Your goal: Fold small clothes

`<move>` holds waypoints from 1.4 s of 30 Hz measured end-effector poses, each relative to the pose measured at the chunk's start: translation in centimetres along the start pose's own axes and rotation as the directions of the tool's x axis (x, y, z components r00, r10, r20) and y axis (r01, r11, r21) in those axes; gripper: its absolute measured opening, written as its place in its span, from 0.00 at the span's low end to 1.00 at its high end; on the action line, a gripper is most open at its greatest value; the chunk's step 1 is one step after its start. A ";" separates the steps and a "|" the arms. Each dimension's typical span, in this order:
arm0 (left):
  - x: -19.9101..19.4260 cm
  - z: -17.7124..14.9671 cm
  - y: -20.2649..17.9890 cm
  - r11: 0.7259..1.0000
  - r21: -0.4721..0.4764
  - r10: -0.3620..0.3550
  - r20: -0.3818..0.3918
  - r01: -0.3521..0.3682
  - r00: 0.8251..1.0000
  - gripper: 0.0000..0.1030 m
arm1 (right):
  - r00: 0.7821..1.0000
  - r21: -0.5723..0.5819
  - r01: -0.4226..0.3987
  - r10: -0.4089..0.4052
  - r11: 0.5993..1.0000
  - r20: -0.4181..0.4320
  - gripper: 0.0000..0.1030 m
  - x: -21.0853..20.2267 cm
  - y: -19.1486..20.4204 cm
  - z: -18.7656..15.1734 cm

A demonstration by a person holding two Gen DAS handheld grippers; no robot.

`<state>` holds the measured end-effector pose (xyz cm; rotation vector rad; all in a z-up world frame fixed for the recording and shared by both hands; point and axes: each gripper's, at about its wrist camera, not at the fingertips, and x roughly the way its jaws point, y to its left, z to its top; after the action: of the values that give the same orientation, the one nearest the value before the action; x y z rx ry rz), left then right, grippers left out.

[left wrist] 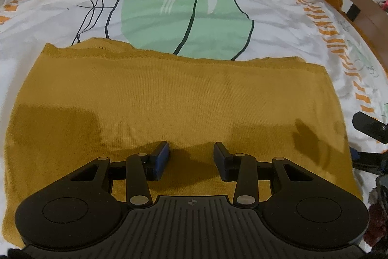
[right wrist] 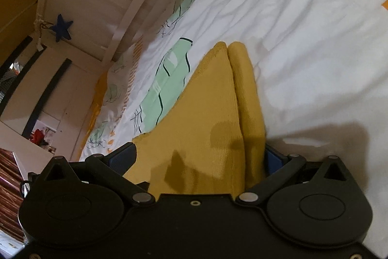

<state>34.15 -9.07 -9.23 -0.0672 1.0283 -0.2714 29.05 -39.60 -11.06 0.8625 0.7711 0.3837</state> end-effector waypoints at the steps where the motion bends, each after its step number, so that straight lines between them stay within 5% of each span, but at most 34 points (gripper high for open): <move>1: -0.3 -0.2 -0.2 1.000 0.009 0.000 0.001 0.000 1.000 0.38 | 1.000 -0.013 0.004 -0.004 1.000 -0.002 1.00 0.0 0.2 -0.1; 4: -1.5 -1.2 -0.3 0.999 0.007 -0.032 -0.017 0.032 0.999 0.38 | 1.000 -0.038 0.020 -0.020 0.999 -0.006 1.00 0.1 0.5 -0.1; 8: -2.5 -3.6 0.5 0.984 -0.101 -0.159 -0.122 0.148 0.980 0.38 | 1.000 -0.038 0.023 -0.023 0.999 -0.007 1.00 0.1 0.6 -0.1; 14: -4.6 -6.0 0.9 0.982 -0.066 -0.182 -0.124 0.175 0.975 0.38 | 1.000 -0.045 0.021 -0.022 0.999 -0.009 1.00 -0.1 0.6 0.0; 21: -8.0 -6.5 2.8 0.997 0.010 -0.080 0.055 0.080 0.995 0.38 | 1.000 -0.063 0.019 -0.019 0.998 -0.004 1.00 -0.3 0.7 -0.2; 32: -9.6 -4.2 9.1 0.994 -0.044 0.104 0.203 -0.097 0.974 0.39 | 0.998 -0.125 0.055 -0.055 0.991 0.005 1.00 -0.1 1.5 -0.7; 38: -9.4 -2.8 12.0 0.998 -0.054 0.048 0.194 -0.038 0.980 0.38 | 0.993 -0.202 0.118 -0.118 0.972 0.009 0.98 0.2 2.6 -1.3; 42: -8.6 -2.1 13.2 0.998 -0.054 0.018 0.173 -0.009 0.985 0.39 | 0.979 -0.244 0.204 -0.204 0.948 0.025 0.76 -0.1 3.3 -1.6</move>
<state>30.68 5.98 -5.48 -0.1299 0.8623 -0.2220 27.79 -36.79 -9.10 0.5442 0.7871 0.2882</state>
